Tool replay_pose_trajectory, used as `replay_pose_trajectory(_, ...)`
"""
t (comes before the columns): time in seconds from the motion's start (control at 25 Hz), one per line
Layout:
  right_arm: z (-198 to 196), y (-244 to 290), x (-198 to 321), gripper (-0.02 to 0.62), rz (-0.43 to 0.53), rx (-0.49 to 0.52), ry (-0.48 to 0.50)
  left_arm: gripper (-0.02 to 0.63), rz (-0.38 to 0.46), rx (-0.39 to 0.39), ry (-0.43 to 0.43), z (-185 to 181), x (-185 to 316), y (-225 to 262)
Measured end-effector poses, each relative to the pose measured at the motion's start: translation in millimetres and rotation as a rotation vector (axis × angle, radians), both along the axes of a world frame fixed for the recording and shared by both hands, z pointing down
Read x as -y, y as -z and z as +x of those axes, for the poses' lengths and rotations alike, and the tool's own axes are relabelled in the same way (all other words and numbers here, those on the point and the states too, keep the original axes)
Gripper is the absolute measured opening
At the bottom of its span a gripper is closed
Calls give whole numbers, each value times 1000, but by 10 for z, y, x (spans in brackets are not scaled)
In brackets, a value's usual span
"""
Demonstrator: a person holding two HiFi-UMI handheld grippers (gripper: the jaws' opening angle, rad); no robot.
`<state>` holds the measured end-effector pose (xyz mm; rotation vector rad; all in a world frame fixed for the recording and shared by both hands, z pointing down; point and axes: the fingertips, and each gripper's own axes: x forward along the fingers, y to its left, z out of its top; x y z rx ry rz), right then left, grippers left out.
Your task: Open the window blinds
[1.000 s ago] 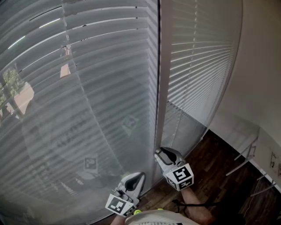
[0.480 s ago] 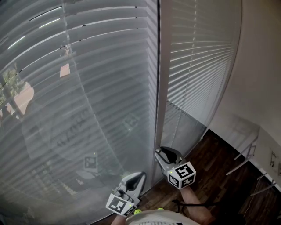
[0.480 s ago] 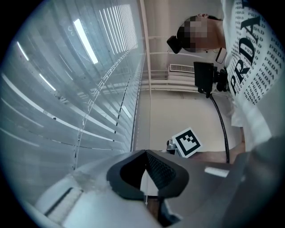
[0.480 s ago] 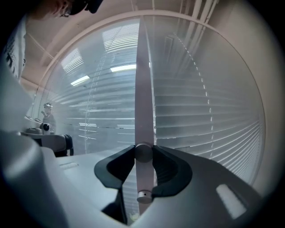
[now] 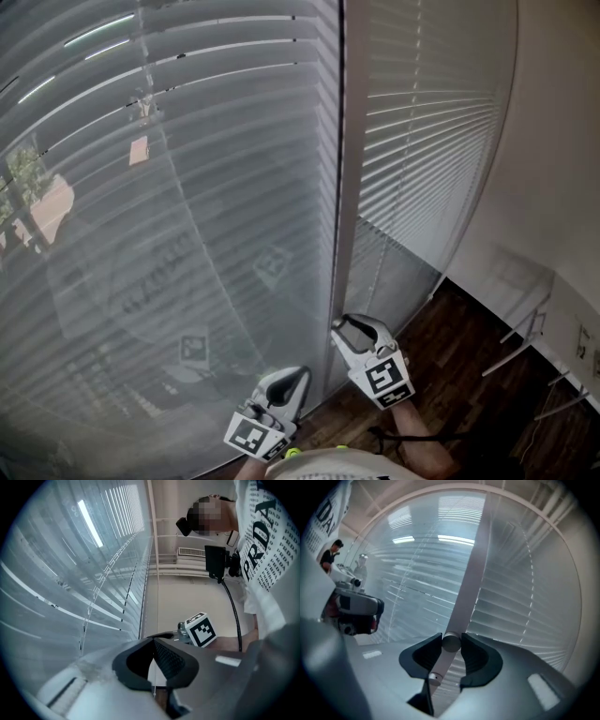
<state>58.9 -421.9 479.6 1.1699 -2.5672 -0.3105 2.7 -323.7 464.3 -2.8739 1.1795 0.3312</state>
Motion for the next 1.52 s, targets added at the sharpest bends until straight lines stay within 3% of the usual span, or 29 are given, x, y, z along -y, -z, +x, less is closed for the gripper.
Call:
replay_pose_trajectory(0.12,-36,42,-68,124,101,-169,15,-9,8,33,-7,6,12,-31)
replay_pose_trajectory(0.28,-111,51,-128,126,275,-427,43,-9,2,-16,-7,48,32,28)
replay_pose_trajectory(0.36,-128,30,-140,133,330,-524,50,-9,3,8,-14,71,31,-6)
replay_pose_trajectory(0.68,-25,-113,-69,163,402,-743,61,-9,2,-5,-11,91,55,-4)
replay_pose_trajectory(1.04,-76,-124,-21,123,462,-764,38,-10,-7,-5,-20,111,63,-28)
replay_pose_trajectory(1.52,-68,-100,-14,121,345,-571,16,-9,-8,20,-35,124,26,-59)
